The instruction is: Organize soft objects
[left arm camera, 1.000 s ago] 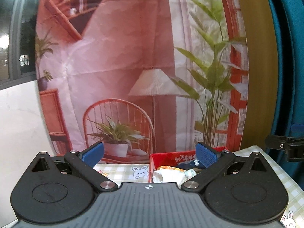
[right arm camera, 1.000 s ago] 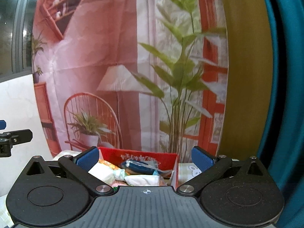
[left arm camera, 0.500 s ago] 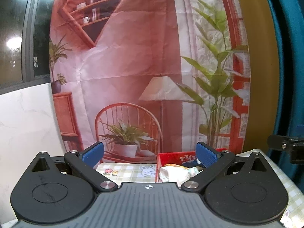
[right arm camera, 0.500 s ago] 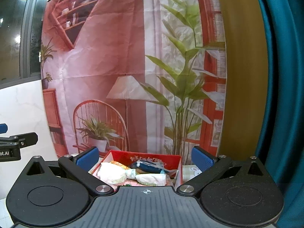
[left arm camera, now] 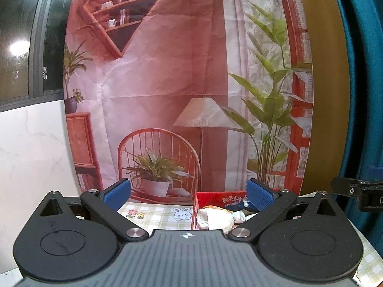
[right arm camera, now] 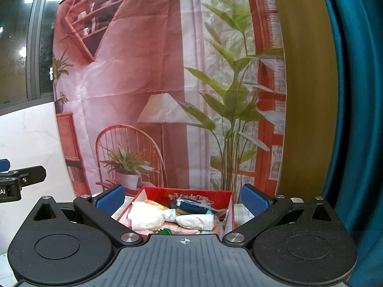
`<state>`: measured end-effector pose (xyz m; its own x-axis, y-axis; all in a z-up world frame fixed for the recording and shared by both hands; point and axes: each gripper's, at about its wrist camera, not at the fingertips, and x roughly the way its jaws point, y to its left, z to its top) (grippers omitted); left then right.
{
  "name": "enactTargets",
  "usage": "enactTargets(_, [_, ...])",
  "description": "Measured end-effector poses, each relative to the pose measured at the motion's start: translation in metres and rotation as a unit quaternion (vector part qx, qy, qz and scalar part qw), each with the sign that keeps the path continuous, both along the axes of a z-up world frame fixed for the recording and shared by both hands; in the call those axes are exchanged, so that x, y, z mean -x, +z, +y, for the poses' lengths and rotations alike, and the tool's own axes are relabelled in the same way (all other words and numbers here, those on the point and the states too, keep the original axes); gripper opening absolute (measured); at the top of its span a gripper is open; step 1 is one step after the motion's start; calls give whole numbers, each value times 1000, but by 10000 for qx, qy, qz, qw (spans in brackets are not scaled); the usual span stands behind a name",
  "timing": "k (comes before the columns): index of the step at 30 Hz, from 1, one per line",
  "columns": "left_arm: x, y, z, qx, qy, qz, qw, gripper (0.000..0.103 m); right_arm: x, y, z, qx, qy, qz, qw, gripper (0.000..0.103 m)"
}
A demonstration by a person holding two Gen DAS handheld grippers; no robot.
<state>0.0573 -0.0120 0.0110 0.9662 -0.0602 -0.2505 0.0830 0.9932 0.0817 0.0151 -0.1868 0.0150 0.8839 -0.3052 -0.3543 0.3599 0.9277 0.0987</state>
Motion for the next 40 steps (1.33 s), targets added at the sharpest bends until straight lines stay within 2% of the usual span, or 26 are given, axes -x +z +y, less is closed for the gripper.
enactTargets(40, [1,-3,4,194,-69,107,9997,103,3,-2,-1,-28,-22,29,10000,103])
